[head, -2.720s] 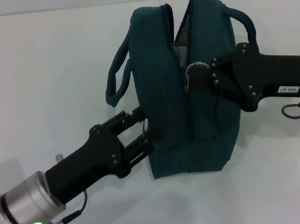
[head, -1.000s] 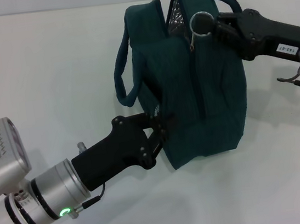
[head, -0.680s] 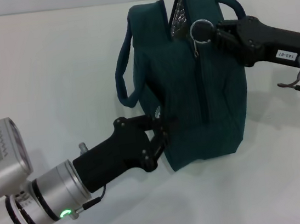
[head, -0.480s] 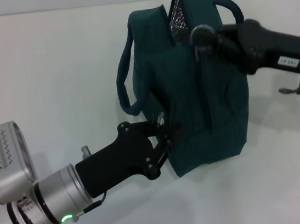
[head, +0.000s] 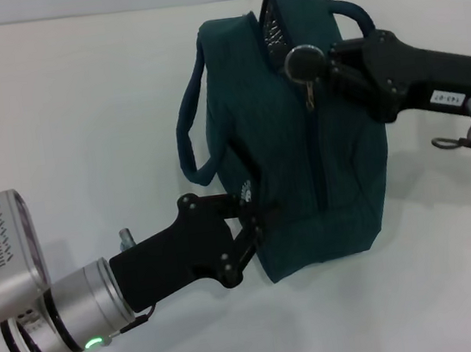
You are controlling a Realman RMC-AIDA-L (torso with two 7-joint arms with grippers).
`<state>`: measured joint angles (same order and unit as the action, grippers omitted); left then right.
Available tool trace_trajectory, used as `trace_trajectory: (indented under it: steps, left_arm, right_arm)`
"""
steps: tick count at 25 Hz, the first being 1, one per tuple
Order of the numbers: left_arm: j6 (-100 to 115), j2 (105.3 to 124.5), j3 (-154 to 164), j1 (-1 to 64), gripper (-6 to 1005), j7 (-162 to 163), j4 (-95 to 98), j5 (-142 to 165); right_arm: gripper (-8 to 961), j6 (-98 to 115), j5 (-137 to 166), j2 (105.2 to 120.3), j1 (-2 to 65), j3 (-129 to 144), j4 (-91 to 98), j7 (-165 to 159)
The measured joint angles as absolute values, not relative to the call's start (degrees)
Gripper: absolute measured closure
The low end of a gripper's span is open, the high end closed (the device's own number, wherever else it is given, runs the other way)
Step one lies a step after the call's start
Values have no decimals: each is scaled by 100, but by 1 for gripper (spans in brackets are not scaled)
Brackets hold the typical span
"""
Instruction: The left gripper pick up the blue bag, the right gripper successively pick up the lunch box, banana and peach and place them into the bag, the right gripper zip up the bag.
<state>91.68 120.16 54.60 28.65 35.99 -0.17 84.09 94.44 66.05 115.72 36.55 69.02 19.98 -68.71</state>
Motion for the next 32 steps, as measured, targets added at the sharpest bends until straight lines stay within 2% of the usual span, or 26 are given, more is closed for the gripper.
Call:
trace_trajectory:
  steps: [32]
  left_arm:
    - [9188, 12045, 5739, 2890, 925, 3576, 172, 8441]
  right_arm:
    - [915, 8295, 6021, 11605, 3729, 6905, 2004, -6478]
